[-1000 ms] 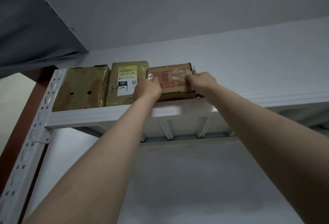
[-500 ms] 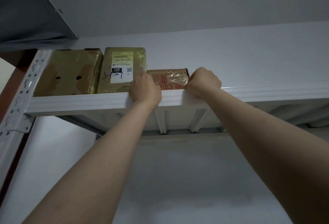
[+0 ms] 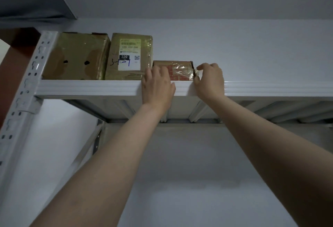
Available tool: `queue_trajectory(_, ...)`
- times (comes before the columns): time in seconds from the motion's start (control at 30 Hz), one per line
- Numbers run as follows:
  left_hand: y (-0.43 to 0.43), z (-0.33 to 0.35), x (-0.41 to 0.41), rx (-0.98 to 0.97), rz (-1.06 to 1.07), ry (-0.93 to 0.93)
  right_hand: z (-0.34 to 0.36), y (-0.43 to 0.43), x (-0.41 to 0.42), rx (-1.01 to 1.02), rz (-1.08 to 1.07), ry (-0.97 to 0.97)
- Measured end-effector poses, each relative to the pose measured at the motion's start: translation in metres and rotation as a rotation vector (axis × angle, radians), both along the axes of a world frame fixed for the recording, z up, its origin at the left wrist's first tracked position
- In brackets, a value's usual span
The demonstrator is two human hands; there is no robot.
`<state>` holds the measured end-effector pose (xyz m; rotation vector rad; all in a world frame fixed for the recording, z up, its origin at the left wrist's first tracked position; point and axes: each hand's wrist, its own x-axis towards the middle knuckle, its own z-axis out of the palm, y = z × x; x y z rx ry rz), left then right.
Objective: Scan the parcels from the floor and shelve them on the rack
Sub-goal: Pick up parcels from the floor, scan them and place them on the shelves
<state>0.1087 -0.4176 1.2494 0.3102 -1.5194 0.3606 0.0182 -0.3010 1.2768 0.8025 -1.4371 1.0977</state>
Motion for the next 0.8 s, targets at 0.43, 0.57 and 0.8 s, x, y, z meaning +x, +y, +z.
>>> queue_trajectory(0.43,0.101,-0.161,-0.067,-0.141,-0.536,-0.191,-0.191,0.116,-0.025,-0.06,-0.214,0.039)
queue_trajectory(0.57,0.161,-0.273,-0.093,0.004,-0.68,-0.44,-0.325,0.202,-0.054,-0.082,-0.318,-0.285)
queue_trajectory(0.8,0.281,-0.454,-0.142,0.255,-0.788,-0.899,-0.524,0.357,-0.053,-0.1,-0.482,-0.807)
